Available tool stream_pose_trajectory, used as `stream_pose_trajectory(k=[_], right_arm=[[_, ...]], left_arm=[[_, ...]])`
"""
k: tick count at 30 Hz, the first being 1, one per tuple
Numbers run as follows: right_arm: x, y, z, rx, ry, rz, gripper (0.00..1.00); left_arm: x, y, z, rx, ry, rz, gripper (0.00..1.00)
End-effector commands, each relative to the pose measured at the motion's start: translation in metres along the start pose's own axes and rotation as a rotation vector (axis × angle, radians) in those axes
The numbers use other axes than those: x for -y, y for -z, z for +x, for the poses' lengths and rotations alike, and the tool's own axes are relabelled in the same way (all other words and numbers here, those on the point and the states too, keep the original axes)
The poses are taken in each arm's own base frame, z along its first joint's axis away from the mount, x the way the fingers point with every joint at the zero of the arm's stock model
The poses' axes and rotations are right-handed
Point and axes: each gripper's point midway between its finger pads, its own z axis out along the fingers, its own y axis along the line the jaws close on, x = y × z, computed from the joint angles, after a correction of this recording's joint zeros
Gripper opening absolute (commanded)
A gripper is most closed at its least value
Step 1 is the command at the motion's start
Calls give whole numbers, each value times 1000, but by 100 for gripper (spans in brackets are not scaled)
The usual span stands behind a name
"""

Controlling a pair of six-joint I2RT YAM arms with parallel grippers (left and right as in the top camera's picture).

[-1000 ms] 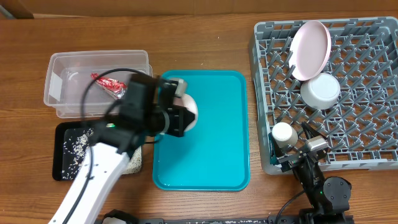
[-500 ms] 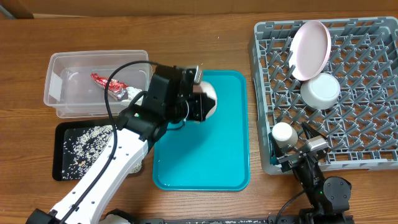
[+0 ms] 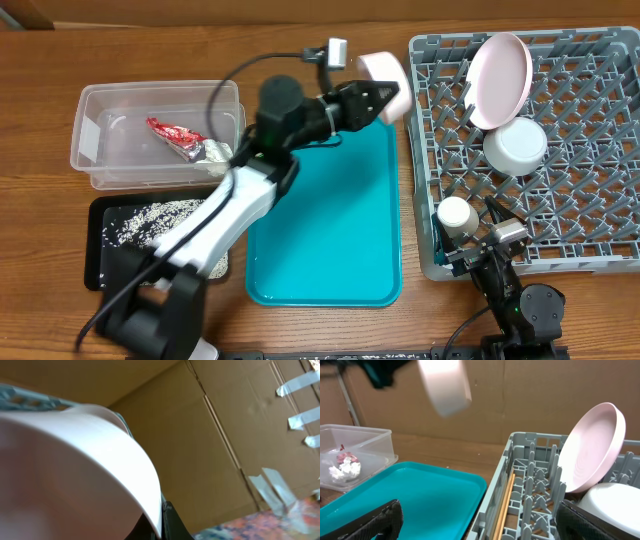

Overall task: Sort waste into correct bins and load items into the dishwasher
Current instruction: 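Carry the emptied plate over the teal tray to the dish rack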

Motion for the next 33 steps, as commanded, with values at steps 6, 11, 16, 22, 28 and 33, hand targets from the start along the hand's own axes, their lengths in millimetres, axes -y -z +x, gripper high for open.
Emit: stream_pose_trajectory(k=[6,11,16,22,28,33], right_arm=[[2,0,1,5,2,12,100],[2,0,1,5,2,12,100],[2,0,1,5,2,12,100],[2,0,1,5,2,12,100],[2,0,1,5,2,12,100],[2,0,1,5,2,12,100]], left_arm=[[1,-79,27,-171,129,129,4],[-7,-114,37,-202,125,153,4],[-38,-128,51,-225,174,123,6],[-66,-134,66,-242,177,117,10],[-61,-133,68,-251,138,162,10],[-40,-132,57,-216,107,236,10]])
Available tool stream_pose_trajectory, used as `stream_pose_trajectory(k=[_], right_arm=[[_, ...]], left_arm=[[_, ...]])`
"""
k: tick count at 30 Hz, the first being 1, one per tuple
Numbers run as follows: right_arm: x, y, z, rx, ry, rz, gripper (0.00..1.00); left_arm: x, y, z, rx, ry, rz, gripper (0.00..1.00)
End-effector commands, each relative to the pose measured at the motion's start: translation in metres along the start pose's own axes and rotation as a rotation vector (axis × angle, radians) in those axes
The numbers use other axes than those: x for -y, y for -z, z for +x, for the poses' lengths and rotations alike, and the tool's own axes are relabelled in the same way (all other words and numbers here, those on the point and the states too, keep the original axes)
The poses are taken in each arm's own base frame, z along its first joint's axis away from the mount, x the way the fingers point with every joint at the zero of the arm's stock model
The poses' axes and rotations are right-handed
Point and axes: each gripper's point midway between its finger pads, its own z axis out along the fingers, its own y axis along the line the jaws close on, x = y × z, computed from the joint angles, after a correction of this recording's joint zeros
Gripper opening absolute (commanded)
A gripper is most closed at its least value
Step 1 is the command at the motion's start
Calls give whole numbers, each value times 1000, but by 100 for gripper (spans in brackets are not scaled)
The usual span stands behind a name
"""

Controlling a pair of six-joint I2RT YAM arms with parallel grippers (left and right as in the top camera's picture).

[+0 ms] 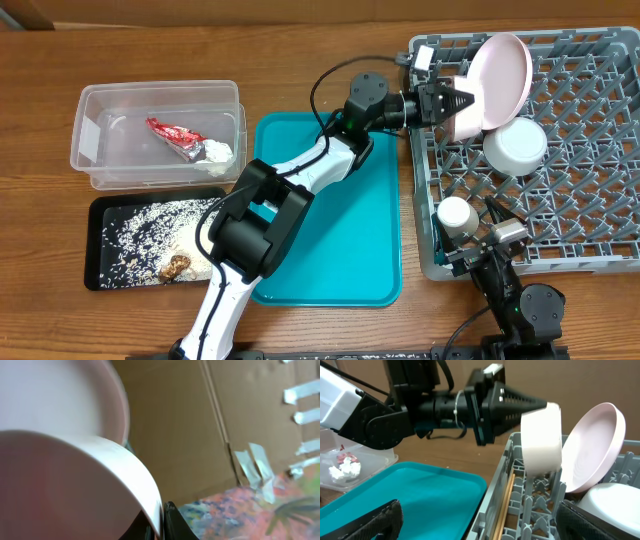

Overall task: Sort waste into correct bins and load items into the dishwasher
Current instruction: 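Carry the emptied plate over the teal tray to the dish rack, then set the plate upright in the rack's front row and release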

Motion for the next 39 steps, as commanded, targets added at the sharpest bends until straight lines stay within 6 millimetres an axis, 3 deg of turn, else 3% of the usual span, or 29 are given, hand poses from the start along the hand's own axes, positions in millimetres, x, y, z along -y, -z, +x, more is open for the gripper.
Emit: stream_pose_trajectory(k=[1,15,19,20,30,36,39], right_arm=[[2,0,1,5,2,11,100],[2,0,1,5,2,11,100],[2,0,1,5,2,11,100],[2,0,1,5,2,11,100],[2,0,1,5,2,11,100],[2,0,1,5,2,11,100],[2,0,1,5,2,11,100]], left_arm=[[10,-3,-5,-7,-7,30,9],[2,-15,2,12,17,-14,11],[1,-20,-4,78,92,-30,9],[1,-21,-4,92,108,-33,4],[-1,-32,-9,215,251,-49,4],[-14,-28,-18,280,301,-94,4],[-33,-25,-14,274,347,-166,4]])
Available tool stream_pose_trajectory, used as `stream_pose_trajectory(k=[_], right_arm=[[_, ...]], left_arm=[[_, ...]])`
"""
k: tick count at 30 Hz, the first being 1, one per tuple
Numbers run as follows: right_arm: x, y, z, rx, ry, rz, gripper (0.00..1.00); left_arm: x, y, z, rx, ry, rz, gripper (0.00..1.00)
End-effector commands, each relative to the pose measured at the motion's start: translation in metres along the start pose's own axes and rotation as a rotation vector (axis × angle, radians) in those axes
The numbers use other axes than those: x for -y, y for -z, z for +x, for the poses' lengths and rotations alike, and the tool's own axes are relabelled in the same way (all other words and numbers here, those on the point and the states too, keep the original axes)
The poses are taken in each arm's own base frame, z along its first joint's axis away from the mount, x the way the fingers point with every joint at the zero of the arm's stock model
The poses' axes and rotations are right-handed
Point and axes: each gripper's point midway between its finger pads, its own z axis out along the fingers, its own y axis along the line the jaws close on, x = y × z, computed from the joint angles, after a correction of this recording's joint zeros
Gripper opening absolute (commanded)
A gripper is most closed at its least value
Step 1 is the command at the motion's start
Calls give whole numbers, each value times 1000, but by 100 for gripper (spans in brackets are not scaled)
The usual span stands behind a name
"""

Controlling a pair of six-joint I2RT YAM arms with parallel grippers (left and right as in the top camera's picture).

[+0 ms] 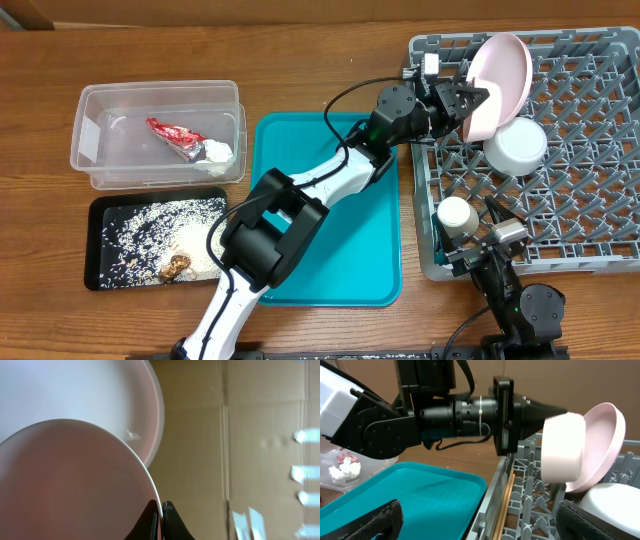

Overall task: Sort waste into correct bins and load items into the dishwasher
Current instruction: 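Set the plate upright in the rack's front row and release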

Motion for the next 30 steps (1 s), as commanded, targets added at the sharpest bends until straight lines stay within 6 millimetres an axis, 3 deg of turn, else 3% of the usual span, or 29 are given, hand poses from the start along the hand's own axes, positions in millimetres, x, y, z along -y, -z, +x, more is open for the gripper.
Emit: stream_pose_trajectory(k=[1,4,6,8,9,10,16,21,25,30], right_arm=[[2,0,1,5,2,10,100],[2,0,1,5,2,10,100],[2,0,1,5,2,10,100],[2,0,1,5,2,10,100],[2,0,1,5,2,10,100],[2,0,1,5,2,10,100],[2,0,1,5,2,10,100],[2,0,1,5,2,10,100],[2,0,1,5,2,10,100],[2,0,1,5,2,10,100]], left_arm=[[-9,-1,-12,44,41,-43,4],[-27,2,-15,47,71,-111,4],[-27,3,-18,52,71,-109,7],[-17,5,-24,55,53,-72,34],[-10,6,-26,50,39,-43,63],[-3,8,-30,46,24,-16,100],[32,27,-52,15,-60,122,100],[40,49,-72,-24,-62,86,100],[34,60,-77,-59,-84,21,100],[9,56,-54,-145,-99,-63,100]])
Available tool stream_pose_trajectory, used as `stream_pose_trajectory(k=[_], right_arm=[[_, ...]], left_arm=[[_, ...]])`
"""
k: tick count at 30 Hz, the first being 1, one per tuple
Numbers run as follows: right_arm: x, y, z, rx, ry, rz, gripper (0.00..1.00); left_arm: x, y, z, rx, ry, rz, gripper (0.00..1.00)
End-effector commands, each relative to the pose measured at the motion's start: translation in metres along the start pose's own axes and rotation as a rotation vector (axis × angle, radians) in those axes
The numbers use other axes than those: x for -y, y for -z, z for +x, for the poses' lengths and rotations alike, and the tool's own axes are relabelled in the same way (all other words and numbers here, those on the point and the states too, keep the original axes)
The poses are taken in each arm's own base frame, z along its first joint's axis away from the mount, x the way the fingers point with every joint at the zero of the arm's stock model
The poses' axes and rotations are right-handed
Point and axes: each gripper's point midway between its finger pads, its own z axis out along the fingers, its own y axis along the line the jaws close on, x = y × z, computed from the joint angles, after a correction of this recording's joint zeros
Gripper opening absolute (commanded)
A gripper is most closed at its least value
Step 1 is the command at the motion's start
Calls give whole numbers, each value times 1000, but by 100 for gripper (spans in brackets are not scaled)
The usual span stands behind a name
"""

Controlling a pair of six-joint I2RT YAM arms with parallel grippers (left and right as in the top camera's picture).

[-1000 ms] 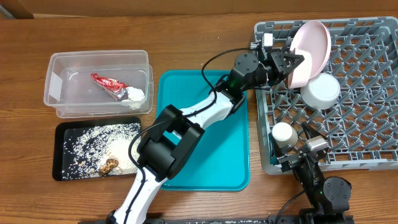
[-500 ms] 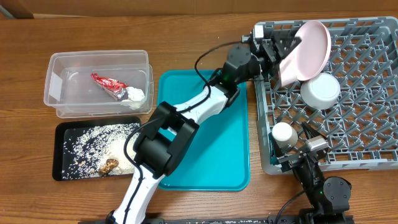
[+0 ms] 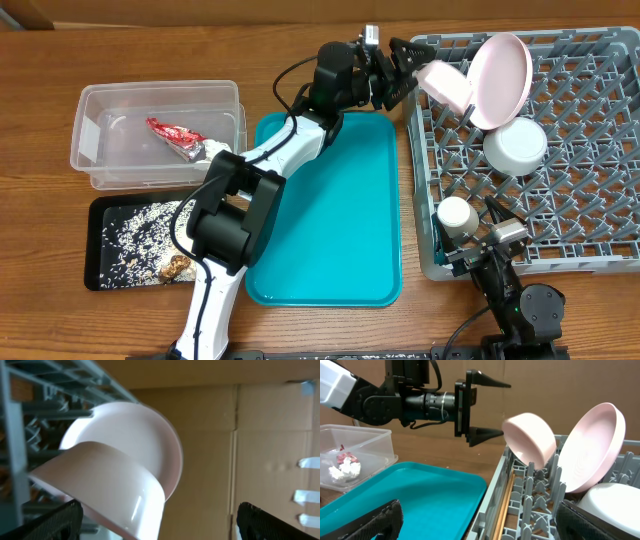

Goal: Sort waste into correct bins and load items into the dishwasher

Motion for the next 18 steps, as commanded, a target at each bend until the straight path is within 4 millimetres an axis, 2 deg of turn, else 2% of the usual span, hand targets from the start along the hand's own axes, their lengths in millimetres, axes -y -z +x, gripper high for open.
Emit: stream_pose_trajectory(k=[1,4,11,15,18], right_arm=[[2,0,1,5,2,10,100],[2,0,1,5,2,10,100],[2,0,1,5,2,10,100],[2,0,1,5,2,11,100],[2,0,1,5,2,10,100]], left_arm=[[22,-5,37,-125,-127,21,100],[17,-6,40,-135,-133,2,100],[18,-2,42,-166,-145,12,100],[19,7,31,-159,-146,16,100],[30,19,17,-134,-160,19,100]])
